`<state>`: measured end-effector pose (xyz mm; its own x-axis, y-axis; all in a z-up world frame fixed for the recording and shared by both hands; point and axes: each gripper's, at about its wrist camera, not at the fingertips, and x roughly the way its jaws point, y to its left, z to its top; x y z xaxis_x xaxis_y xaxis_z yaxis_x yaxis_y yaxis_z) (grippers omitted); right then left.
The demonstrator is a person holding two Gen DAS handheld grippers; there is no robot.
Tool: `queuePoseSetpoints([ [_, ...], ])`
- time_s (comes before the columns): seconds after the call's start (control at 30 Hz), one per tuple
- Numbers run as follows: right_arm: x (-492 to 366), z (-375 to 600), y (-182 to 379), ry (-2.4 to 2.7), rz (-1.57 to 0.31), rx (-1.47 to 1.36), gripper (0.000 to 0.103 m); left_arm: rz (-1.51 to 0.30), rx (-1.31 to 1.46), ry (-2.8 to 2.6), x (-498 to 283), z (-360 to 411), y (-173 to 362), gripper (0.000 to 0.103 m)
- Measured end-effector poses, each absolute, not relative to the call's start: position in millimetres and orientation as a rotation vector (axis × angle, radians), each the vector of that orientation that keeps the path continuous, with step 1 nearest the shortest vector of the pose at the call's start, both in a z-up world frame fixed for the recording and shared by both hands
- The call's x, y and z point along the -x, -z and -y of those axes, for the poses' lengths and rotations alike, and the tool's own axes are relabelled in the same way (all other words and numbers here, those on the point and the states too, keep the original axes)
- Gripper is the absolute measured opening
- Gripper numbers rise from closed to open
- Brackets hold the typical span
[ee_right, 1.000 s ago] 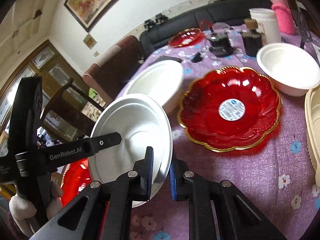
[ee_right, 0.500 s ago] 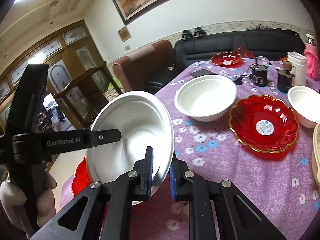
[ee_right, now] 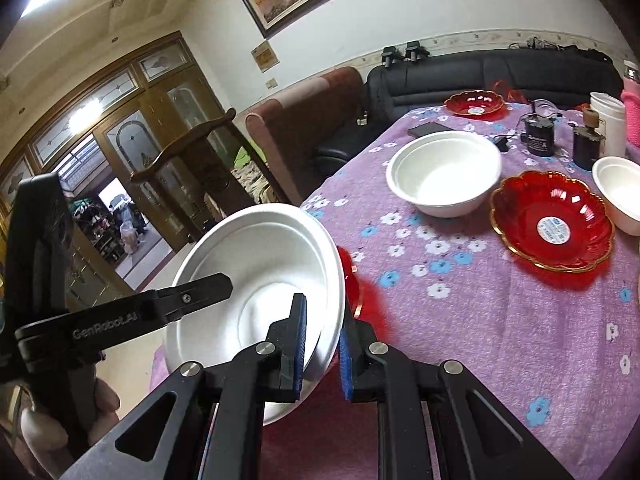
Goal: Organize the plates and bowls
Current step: 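Carry the white bowl over the red plate and lower it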
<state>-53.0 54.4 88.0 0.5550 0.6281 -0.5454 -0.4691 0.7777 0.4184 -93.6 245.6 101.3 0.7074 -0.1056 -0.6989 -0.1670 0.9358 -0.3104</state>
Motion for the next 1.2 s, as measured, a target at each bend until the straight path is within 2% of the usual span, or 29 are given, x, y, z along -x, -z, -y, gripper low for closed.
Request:
queuePoseSetpoints([
  [0.13,55.4,-74.1,-89.9,-0.663,-0.738,-0.191,0.016,-0.768,0.354,-0.093,98.3,-256.2,-95.5,0.024],
  [0.53,31.3,-126.5,-70.2,-0.648,-0.786,-0.075,0.016,-0.851,0.400,-0.149,70.6,-299.5,-60.7,0.024],
  [0.97,10.4,-134.3,-36.2,-0.617,-0.859,-0.050,0.017,-0.914,0.381,-0.162,52.9,-297.7,-39.6,0.025],
  [1.13,9.1,-135.7,-33.9,-0.608,-0.858,-0.042,0.017,-0.911,0.378,-0.169,51.2,-297.2,-39.3,0.029],
  [1.2,10.9,-137.0,-33.6,-0.605,-0.848,-0.031,0.017,-0.907,0.383,-0.171,51.6,-298.2,-39.8,0.035],
])
